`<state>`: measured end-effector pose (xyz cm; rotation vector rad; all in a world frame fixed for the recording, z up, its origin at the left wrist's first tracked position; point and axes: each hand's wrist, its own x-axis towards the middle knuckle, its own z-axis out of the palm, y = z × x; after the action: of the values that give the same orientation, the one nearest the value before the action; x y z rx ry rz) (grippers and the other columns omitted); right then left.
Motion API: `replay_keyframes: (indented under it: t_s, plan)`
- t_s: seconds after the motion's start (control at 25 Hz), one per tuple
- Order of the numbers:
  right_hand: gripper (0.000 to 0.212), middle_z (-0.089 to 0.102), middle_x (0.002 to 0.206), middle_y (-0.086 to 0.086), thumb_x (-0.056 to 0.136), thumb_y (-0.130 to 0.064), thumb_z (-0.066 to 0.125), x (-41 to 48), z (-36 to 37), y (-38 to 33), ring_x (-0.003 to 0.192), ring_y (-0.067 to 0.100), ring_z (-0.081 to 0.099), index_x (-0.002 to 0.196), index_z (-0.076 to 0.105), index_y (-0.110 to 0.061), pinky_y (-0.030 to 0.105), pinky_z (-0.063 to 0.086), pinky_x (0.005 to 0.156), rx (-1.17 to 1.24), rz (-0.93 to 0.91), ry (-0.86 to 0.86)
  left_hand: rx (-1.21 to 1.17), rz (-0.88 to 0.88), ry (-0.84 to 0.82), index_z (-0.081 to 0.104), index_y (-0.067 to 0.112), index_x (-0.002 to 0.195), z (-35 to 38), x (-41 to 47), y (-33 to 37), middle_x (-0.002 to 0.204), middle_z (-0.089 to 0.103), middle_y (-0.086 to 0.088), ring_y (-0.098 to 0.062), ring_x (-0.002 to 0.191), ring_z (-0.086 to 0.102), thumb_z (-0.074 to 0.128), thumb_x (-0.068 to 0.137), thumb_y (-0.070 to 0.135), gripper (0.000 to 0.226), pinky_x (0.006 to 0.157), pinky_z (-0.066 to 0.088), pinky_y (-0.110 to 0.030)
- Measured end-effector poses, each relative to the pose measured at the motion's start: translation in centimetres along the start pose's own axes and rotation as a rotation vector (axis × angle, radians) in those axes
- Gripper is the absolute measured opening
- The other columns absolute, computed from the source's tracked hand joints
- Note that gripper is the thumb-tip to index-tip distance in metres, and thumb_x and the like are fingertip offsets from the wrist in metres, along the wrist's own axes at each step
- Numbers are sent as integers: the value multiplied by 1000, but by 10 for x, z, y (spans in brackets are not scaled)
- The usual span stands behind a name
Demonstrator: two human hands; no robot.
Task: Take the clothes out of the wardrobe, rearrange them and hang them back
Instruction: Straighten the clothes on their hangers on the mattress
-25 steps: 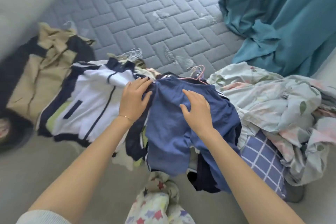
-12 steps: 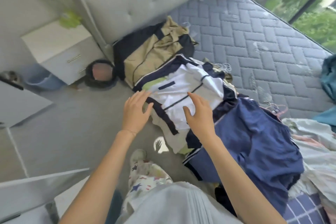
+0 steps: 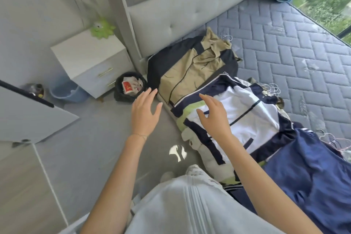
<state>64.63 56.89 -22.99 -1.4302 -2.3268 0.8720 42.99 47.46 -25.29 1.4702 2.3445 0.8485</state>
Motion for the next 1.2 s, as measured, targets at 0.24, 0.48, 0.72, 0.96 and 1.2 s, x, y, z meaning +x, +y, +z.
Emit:
replay_keyframes:
  t_s: [0.24, 0.48, 0.72, 0.96, 1.2]
  plan:
    - [50, 48, 144, 3, 94, -19, 60, 119, 15, -9, 136, 26, 37, 143, 46, -16, 39, 31, 113, -11, 26, 3, 62, 87, -112, 36, 18, 148, 11, 123, -25, 151, 39, -3, -21, 142, 32, 50, 98, 33, 54, 115, 29, -44]
    - [51, 47, 145, 6, 94, -16, 59, 242, 17, -6, 135, 26, 38, 143, 45, -13, 36, 30, 111, 0, 67, -24, 124, 144, -190, 30, 19, 150, 32, 258, -33, 153, 37, -3, -21, 142, 32, 47, 99, 36, 57, 115, 31, -43]
    - [55, 42, 148, 2, 95, -17, 57, 340, 2, 6, 139, 22, 33, 147, 39, -19, 36, 28, 114, 66, 250, 81, 99, 253, -321, 22, 21, 152, 66, 384, -33, 157, 28, -3, -20, 145, 24, 43, 99, 40, 60, 118, 24, -42]
    - [64, 36, 153, 7, 92, -15, 59, 433, 5, 26, 143, 25, 28, 150, 33, -16, 37, 23, 118, 26, 481, 224, 66, 424, -505, 17, 25, 153, 130, 524, -18, 161, 17, -5, -24, 148, 14, 42, 98, 43, 63, 119, 15, -44]
    - [67, 30, 156, 8, 93, -20, 58, 512, 20, 77, 146, 23, 22, 153, 26, -21, 36, 19, 118, 61, 719, 285, 62, 567, -641, 18, 25, 153, 216, 629, -1, 161, 17, -5, -24, 148, 15, 45, 98, 42, 64, 118, 16, -41]
